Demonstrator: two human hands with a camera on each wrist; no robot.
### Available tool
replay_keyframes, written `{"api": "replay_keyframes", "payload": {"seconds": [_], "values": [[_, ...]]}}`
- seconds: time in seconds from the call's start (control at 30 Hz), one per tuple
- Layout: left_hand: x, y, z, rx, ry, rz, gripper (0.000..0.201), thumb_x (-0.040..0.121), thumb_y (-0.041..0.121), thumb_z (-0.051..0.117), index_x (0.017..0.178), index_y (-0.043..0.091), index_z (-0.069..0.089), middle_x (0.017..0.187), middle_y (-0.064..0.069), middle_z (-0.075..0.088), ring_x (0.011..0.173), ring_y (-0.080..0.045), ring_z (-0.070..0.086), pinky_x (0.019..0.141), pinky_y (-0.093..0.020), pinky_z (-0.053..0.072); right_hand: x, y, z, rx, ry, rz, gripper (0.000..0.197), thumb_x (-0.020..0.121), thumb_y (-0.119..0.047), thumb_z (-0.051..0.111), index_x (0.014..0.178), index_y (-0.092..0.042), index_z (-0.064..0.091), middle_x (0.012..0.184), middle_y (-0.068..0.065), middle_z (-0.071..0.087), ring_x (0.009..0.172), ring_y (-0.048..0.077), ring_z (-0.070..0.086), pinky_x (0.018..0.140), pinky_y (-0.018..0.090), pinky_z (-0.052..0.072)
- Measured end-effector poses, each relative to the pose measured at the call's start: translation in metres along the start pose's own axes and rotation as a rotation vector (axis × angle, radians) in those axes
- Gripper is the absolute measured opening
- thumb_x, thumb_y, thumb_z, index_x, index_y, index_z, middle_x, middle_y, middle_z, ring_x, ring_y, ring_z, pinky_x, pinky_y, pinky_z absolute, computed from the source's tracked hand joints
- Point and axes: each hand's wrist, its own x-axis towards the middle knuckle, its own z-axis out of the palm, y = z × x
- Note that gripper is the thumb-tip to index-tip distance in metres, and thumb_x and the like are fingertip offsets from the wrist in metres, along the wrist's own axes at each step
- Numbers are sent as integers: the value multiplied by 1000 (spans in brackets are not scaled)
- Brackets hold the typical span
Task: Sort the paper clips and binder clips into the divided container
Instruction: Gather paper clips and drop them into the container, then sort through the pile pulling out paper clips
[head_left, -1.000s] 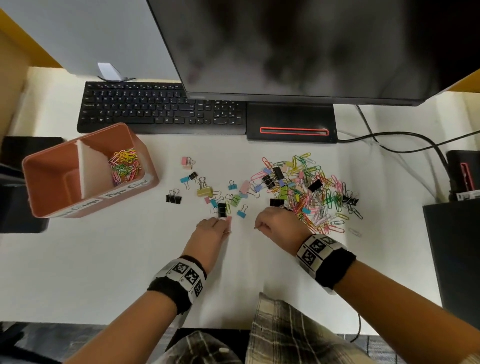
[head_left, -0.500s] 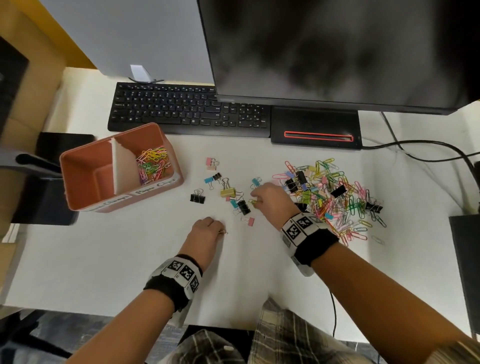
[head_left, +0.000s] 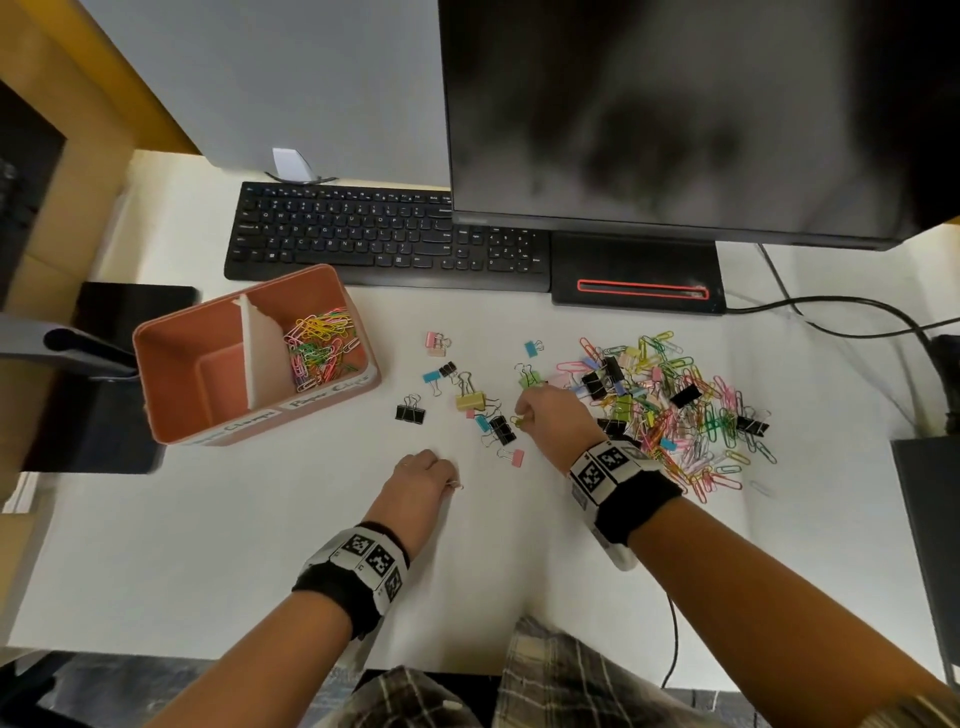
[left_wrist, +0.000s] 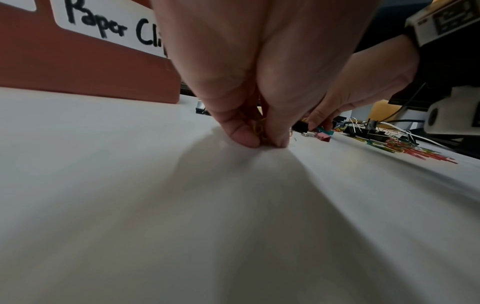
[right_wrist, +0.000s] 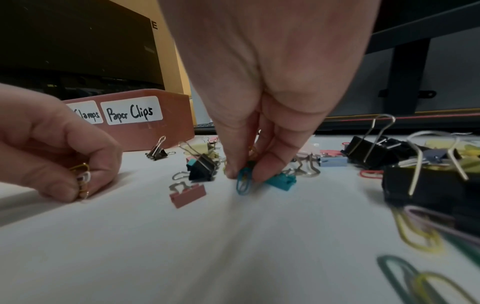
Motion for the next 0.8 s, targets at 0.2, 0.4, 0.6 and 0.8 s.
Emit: {"api": "replay_keyframes", "payload": {"seconds": [0.2, 0.4, 0.6, 0.8], "values": [[-1, 6, -26, -73, 0, 27, 12, 88, 3, 52, 88, 4, 64, 89, -11, 61, 85, -23, 51, 81, -33, 45, -8, -4, 0, -110, -60, -23, 18, 91, -4, 52, 107, -4, 61, 108, 12, 63, 98, 21, 60, 90, 27, 48], [5, 2, -125, -68, 312, -18, 5, 86, 9, 59, 84, 9, 63, 81, -1, 58, 71, -14, 49, 65, -13, 35, -15, -50, -35, -3, 44, -74, 15, 90, -6, 50, 87, -2, 64, 88, 13, 67, 81, 25, 64, 78, 34, 54], [29, -32, -187, -2, 387, -345, 18, 83, 18, 63, 100, 12, 63, 98, -9, 68, 88, -22, 60, 85, -31, 45, 22, -179, -42, 254, 206, -338, 6, 83, -15, 61, 89, -14, 64, 91, 9, 66, 83, 26, 61, 77, 35, 50], [22, -17, -201, 20, 472, -293, 30, 89, 14, 51, 119, 14, 57, 119, -8, 62, 110, -23, 56, 98, -33, 40, 33, -192, -38, 353, 195, -367, 28, 85, -27, 64, 108, -12, 62, 107, 7, 66, 95, 20, 63, 87, 35, 52]]}}
